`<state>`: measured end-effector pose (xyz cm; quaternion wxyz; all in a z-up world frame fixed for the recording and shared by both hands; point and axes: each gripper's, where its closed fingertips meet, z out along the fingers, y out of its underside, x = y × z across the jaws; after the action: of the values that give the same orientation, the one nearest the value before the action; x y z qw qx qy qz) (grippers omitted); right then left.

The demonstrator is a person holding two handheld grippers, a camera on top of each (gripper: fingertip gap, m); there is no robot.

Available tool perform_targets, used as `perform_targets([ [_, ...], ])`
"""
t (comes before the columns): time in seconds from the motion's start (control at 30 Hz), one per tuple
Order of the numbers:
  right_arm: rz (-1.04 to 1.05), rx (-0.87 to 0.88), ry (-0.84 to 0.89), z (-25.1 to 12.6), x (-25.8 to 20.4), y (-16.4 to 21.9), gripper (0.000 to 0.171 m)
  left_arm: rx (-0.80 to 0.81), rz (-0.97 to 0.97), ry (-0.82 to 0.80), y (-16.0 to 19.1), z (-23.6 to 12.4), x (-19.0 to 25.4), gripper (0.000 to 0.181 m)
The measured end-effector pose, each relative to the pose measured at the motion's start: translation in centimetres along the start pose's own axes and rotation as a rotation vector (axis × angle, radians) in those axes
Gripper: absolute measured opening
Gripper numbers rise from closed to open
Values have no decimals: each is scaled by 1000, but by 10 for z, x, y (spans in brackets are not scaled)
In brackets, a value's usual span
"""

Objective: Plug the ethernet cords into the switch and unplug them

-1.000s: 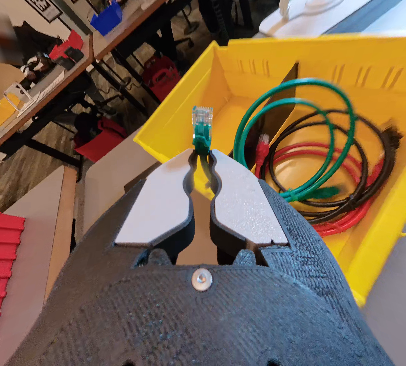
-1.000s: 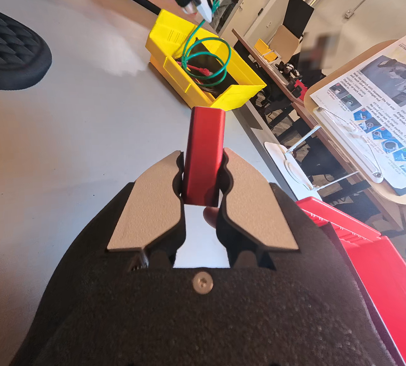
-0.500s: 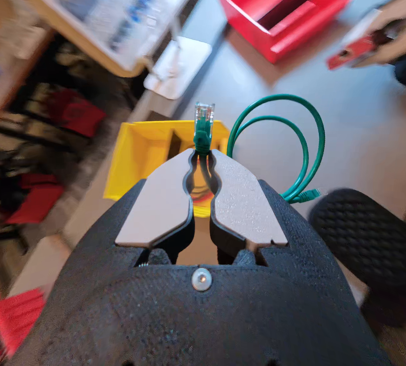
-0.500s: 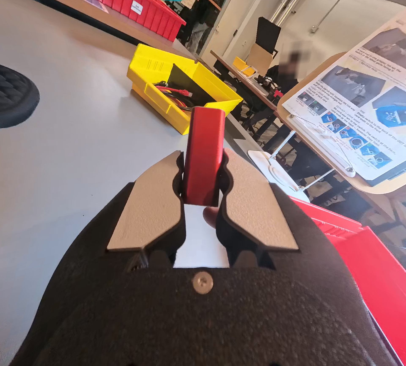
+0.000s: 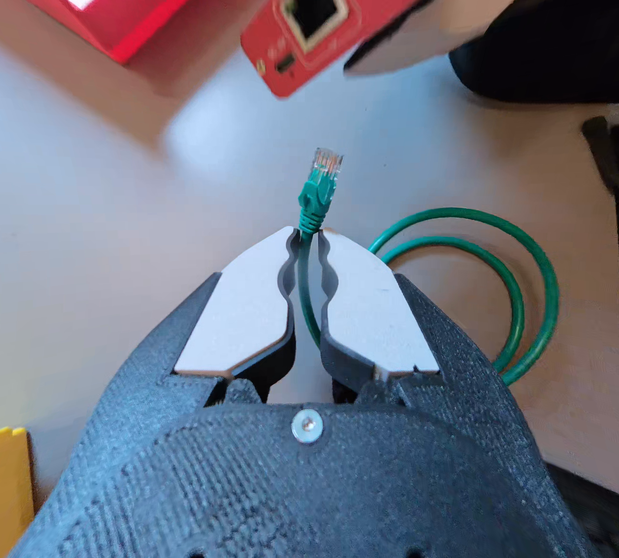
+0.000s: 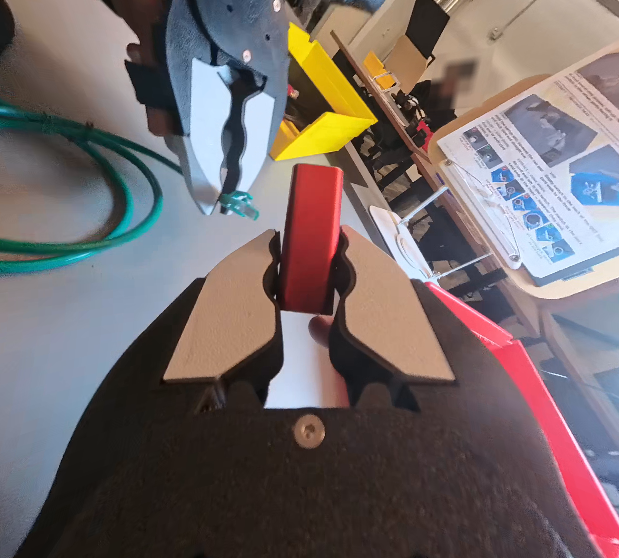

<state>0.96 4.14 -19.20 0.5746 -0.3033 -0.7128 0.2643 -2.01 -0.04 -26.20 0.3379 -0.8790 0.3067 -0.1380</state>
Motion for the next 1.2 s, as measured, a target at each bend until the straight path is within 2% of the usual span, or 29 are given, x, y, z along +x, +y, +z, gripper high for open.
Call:
perform_targets([
  [0.17, -90, -29, -54, 3, -15, 5, 29, 128, 14, -15, -6, 6, 0, 11],
  [0.43, -196, -80, -67, -2, -16, 18, 29, 241, 29, 101, -7, 3, 11, 22],
  [0.53, -259, -91, -76, -5, -19, 21, 29, 287, 39, 145, -14, 3, 13, 22],
  [0.63, -326, -102, -89, -6, -23, 23, 29, 321, 5, 210, -20, 4, 14, 12],
  [0.8, -418, -140, -99, -6, -28, 35, 29, 222, -115, 215, -13, 5, 4, 12],
  [0.9, -474, -164, -116, -3, -31, 41, 29, 101, -155, 175, -4, 9, 0, 11],
  [1.03, -558, -193, -150, 4, -36, 45, 29, -43, -129, 151, 1, 15, 5, 11],
  [1.2, -644, -222, -193, 8, -38, 45, 29, -136, -99, 127, 4, 19, 1, 11],
])
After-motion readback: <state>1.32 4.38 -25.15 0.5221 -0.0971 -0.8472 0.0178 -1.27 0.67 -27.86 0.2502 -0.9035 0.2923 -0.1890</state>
